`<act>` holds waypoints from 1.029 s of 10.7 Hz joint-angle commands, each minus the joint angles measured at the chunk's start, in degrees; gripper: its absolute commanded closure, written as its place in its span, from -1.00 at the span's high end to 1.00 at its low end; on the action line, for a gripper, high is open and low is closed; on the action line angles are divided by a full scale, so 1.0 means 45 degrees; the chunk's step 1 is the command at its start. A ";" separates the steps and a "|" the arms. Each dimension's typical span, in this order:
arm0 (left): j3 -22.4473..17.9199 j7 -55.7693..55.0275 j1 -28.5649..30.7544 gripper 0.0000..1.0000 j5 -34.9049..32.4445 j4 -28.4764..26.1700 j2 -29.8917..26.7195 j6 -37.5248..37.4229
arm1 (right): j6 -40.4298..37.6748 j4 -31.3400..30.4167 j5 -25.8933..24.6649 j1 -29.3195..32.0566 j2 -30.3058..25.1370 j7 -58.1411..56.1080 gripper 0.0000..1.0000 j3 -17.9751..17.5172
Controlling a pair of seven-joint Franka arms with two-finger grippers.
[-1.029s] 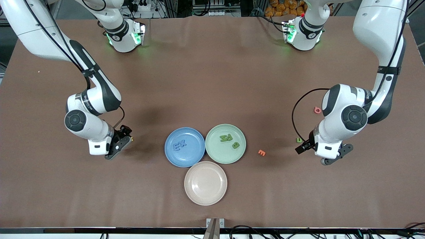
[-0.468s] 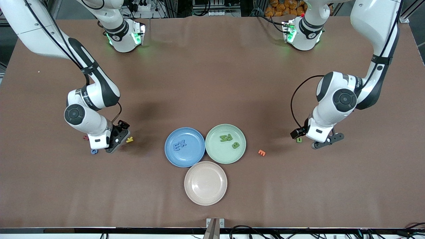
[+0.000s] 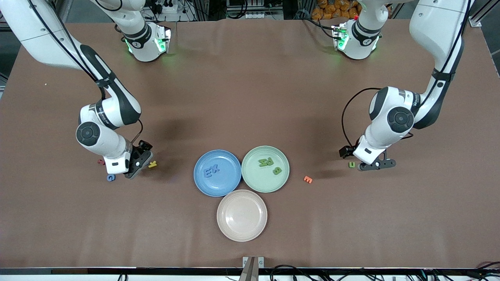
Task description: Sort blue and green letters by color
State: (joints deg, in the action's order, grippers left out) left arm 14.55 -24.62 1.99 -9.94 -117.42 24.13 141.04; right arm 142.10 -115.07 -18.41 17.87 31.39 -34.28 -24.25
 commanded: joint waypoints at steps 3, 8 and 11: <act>-0.0187 0.0900 0.0182 1.00 0.0021 0.1015 0.1571 0.0455 | 0.0743 -0.0404 -0.0440 0.0249 0.0269 -0.0214 1.00 0.0017; -0.0188 0.1349 0.0202 1.00 -0.0038 0.1308 0.2216 0.0475 | 0.1253 -0.0346 -0.0851 0.0287 0.0661 -0.0176 1.00 0.0213; -0.0188 0.2109 0.0299 1.00 -0.0038 0.1289 0.2392 0.0494 | 0.1333 -0.0307 -0.0851 0.0171 0.0701 -0.0059 0.38 0.0232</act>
State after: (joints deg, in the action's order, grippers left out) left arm 13.70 -18.57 2.82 -9.94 -112.55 33.66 142.88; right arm 147.51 -116.38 -20.74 18.01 34.27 -34.61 -22.61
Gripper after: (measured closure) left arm 0.000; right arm 0.048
